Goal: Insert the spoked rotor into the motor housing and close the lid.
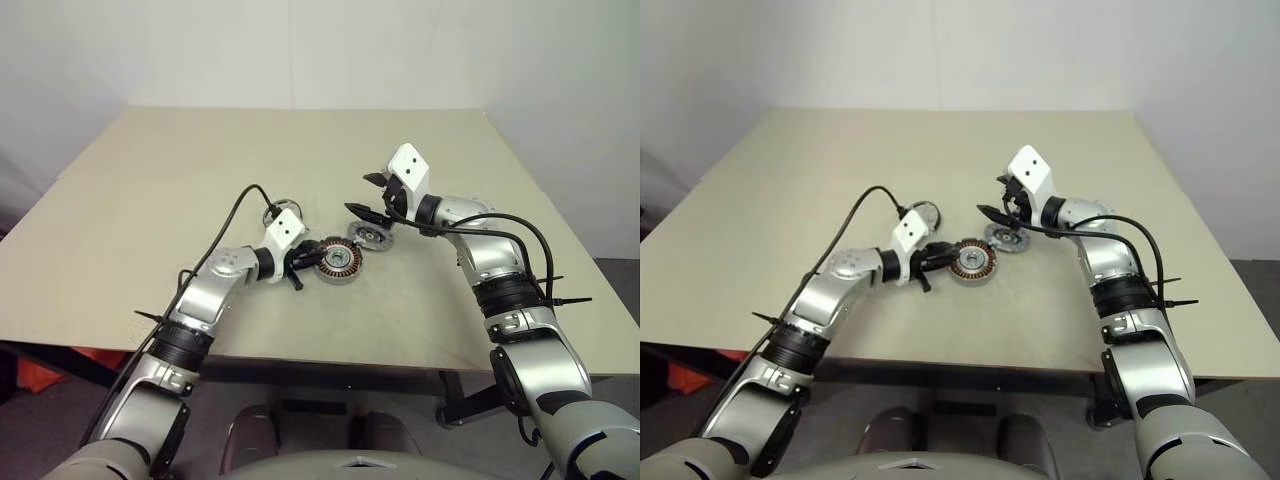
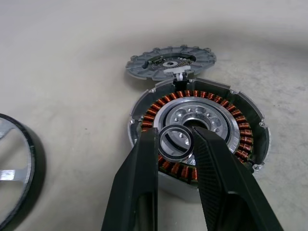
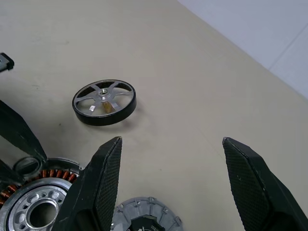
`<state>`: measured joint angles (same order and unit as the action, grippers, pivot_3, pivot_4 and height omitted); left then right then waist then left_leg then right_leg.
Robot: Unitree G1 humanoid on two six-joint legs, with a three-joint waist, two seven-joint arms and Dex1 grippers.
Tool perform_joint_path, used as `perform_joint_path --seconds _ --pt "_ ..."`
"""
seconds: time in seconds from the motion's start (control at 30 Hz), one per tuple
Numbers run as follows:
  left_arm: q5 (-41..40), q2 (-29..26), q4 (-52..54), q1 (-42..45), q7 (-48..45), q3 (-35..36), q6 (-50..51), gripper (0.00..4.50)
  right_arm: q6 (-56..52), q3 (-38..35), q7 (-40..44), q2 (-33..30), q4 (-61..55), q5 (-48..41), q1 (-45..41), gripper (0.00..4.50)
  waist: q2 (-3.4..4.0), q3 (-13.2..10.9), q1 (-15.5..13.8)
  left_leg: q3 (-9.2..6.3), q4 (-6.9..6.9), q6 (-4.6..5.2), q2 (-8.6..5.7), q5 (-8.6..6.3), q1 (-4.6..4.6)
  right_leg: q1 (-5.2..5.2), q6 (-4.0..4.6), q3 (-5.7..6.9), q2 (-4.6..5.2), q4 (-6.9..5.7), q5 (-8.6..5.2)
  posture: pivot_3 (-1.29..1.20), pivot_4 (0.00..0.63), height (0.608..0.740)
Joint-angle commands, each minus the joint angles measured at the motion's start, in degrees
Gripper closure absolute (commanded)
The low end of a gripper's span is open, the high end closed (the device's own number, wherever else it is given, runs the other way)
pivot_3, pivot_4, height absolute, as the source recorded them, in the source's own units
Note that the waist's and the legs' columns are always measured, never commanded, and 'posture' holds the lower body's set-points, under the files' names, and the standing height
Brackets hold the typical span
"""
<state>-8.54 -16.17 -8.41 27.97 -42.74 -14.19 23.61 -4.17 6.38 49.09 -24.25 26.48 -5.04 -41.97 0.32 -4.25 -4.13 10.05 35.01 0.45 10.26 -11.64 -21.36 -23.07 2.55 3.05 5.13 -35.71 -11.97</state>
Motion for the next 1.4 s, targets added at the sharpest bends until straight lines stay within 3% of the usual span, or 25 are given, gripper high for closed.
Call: perform_joint_path --seconds 0.03,0.6,1.4 --pt "0.61 0.47 0.38 1.94 0.06 -0.11 -0.96 3.77 0.36 -0.77 -0.33 -0.13 -2.71 -0.26 -1.25 0.74 0.00 0.00 -0.02 0.00 0.00 0.00 0.00 0.00 0.00 0.00 0.00 0.00 0.00 0.00 0.00 0.00 0.000 0.740" --pt "0.29 4.08 -5.35 5.70 -0.63 0.46 -0.15 3.77 1.76 -1.20 -1.08 -0.24 -2.02 -0.09 -0.25 0.74 0.00 0.00 -0.10 0.00 0.00 0.01 0.01 0.00 0.00 -0.01 0.00 0.00 0.00 0.00 0.00 0.00 0.000 0.740" --pt "1.17 4.34 -8.77 5.88 -3.08 -1.17 -0.49 3.77 2.46 -1.70 -4.11 0.21 -6.34 -0.32 3.88 0.74 -0.01 -0.01 -0.28 0.00 -0.01 0.02 0.01 -0.01 0.00 0.01 0.00 0.01 0.00 0.05 0.00 0.00 0.000 0.740"
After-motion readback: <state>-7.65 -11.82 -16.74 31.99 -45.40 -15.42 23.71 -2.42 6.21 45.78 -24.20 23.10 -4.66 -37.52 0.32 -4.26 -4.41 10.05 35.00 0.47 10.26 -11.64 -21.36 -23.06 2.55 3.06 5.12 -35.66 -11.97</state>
